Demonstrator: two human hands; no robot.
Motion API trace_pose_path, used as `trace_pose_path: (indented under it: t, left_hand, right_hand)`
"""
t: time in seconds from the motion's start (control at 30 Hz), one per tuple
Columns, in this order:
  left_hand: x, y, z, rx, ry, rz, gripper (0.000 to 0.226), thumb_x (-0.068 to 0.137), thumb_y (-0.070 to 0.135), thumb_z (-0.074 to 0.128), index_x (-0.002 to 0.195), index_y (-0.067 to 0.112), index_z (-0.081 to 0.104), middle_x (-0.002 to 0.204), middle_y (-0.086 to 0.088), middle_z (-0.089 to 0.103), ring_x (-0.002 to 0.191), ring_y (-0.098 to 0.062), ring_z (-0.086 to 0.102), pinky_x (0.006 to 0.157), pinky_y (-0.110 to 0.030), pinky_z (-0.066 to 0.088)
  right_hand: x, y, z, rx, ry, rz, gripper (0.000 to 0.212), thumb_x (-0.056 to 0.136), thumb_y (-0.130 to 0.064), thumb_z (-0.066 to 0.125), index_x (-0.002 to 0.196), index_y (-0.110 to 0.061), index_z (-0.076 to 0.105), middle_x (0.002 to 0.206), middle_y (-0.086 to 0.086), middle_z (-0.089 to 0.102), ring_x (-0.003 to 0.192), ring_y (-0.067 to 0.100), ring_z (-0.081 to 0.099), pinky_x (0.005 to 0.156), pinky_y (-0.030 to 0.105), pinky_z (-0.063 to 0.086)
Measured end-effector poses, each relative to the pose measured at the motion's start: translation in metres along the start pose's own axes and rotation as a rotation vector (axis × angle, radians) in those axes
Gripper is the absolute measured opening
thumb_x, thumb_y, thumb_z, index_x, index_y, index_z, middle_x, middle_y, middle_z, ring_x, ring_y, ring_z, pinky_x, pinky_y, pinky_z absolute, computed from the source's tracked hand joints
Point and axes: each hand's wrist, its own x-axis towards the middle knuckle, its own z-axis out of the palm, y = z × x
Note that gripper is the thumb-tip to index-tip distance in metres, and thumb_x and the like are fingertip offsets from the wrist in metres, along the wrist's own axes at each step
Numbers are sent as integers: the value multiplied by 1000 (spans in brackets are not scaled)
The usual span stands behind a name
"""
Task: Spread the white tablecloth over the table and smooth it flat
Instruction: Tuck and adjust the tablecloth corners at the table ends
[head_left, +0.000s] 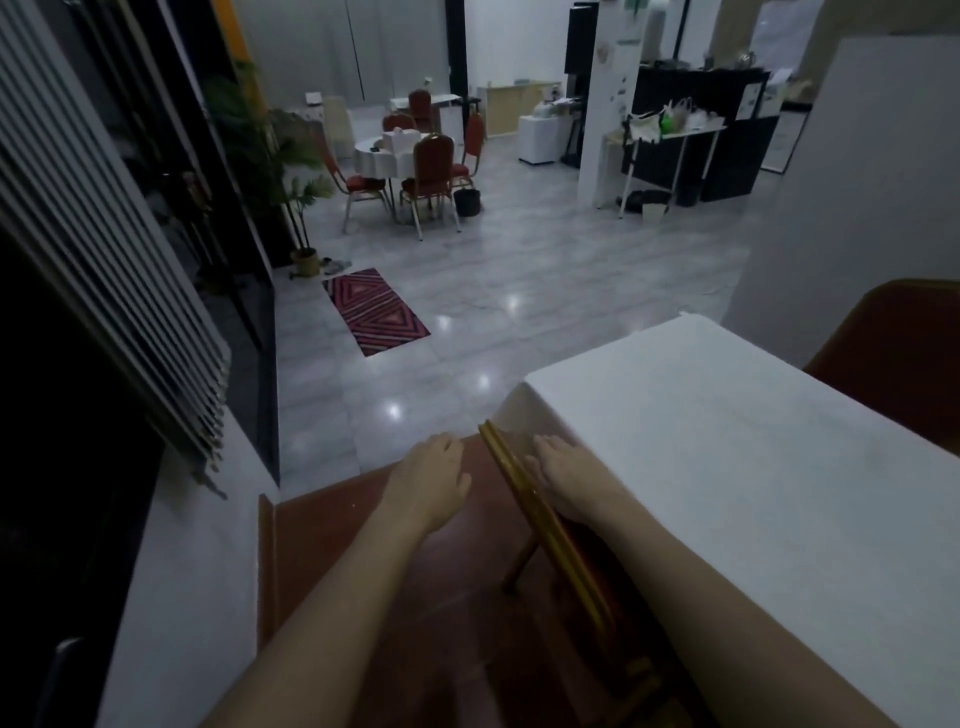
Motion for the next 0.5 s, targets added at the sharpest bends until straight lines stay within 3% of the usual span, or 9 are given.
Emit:
trace_pose_path:
  t: [0.2, 0.37, 0.5]
  left_hand:
    - [67, -38, 12, -24, -43, 21, 39, 93, 25, 44, 127, 6, 48, 137, -12, 46, 123, -27, 44, 103, -35, 35]
    - [126, -67, 37, -86, -89, 70, 52, 97, 26, 41, 144, 7, 32, 156, -11, 26, 144, -24, 22, 117, -34, 17]
    - [188, -103, 59, -280, -156, 22, 54, 98, 28, 41, 146, 6, 28, 156, -10, 26, 144, -21, 22, 117, -32, 18]
  right_hand:
    - [78, -16, 16, 49, -53, 31, 43, 101, -34, 25, 132, -10, 43, 135, 12, 51, 121, 31, 49, 101, 44, 39]
    - [133, -2, 37, 27, -91, 116, 40, 101, -34, 27, 128, -10, 46, 129, 10, 54, 119, 29, 50, 99, 42, 39]
    - [179, 14, 41, 89, -77, 269, 43, 102, -32, 27, 131, -6, 45, 136, 13, 50, 127, 30, 45, 105, 38, 35]
